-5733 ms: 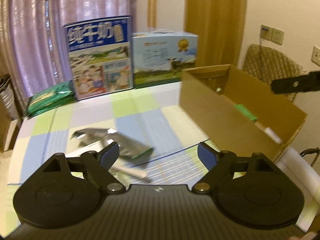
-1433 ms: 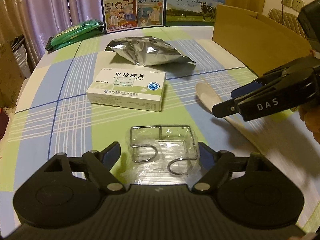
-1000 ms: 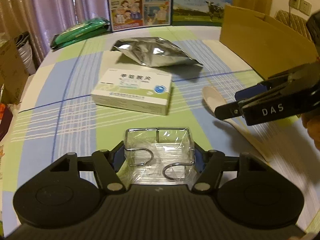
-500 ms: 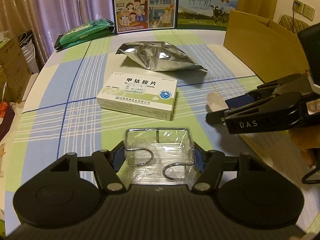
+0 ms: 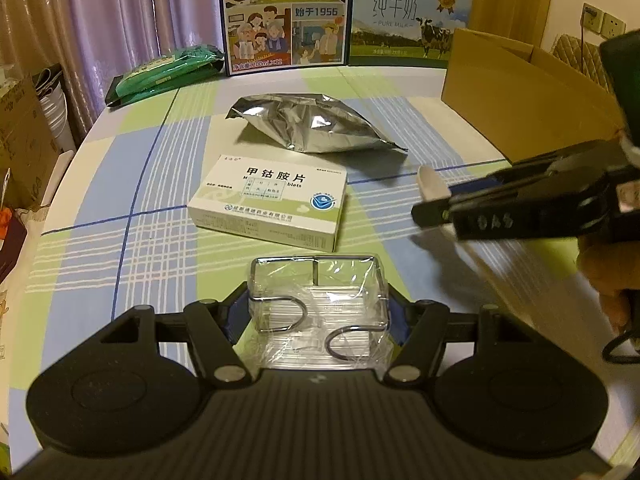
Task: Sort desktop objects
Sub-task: 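Lift and carry the clear box and white spoon with both tools toward the cardboard box, then lower the clear box and spoon into the cardboard box and open both tools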
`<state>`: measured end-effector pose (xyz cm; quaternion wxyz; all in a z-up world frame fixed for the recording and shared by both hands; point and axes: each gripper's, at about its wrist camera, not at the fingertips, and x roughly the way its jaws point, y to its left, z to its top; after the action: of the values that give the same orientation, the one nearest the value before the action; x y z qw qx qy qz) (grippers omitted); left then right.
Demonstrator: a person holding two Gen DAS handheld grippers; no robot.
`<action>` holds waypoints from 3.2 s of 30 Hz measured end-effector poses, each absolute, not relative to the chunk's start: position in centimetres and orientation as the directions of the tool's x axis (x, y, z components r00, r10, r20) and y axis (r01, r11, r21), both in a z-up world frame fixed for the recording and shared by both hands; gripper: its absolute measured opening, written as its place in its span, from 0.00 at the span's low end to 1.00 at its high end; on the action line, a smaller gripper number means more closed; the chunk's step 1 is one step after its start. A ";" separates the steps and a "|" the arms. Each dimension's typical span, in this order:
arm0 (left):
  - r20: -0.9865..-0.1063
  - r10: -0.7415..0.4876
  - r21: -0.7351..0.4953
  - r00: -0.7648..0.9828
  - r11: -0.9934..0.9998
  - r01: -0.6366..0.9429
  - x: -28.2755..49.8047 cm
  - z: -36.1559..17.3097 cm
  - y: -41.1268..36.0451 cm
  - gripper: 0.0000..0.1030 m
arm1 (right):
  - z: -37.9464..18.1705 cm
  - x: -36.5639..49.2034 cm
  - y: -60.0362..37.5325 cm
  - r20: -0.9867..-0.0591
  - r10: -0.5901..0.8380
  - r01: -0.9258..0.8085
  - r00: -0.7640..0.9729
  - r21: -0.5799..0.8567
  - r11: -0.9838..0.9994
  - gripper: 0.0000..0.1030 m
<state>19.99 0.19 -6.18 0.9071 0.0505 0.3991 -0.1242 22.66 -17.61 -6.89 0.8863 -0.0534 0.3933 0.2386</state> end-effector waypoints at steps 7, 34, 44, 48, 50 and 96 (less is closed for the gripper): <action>-0.725 -0.199 -0.014 0.659 0.961 0.275 20.2 -5.6 -0.3 0.60 | -5.2 22.6 -18.7 -0.678 0.386 -0.434 0.626 0.109 0.894 0.29; -0.621 -0.299 -0.038 0.724 0.935 0.353 21.4 0.5 -5.1 0.60 | 1.3 21.9 -23.5 -0.564 0.312 -0.338 0.765 0.060 0.939 0.29; -0.513 -0.442 -0.090 0.736 0.880 0.466 22.0 5.6 -13.4 0.60 | 7.6 21.5 -31.7 -0.501 0.209 -0.228 0.840 0.025 0.973 0.29; -0.477 -0.496 -0.119 0.725 0.854 0.506 22.1 6.5 -16.9 0.60 | 8.6 21.3 -35.4 -0.500 0.156 -0.175 0.852 0.010 0.985 0.29; -0.459 -0.539 -0.151 0.707 0.831 0.535 22.2 6.5 -18.5 0.60 | 8.8 21.2 -37.5 -0.508 0.136 -0.146 0.850 0.021 0.989 0.29; -0.508 -0.489 -0.060 0.709 0.841 0.537 23.5 3.5 -23.5 0.75 | 6.4 22.0 -44.1 -0.548 0.095 -0.076 0.831 0.057 0.995 0.56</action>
<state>23.49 -23.47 3.52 0.9233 0.0463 0.2611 -0.2778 22.01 -44.13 6.39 0.9567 0.0165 0.2872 0.0445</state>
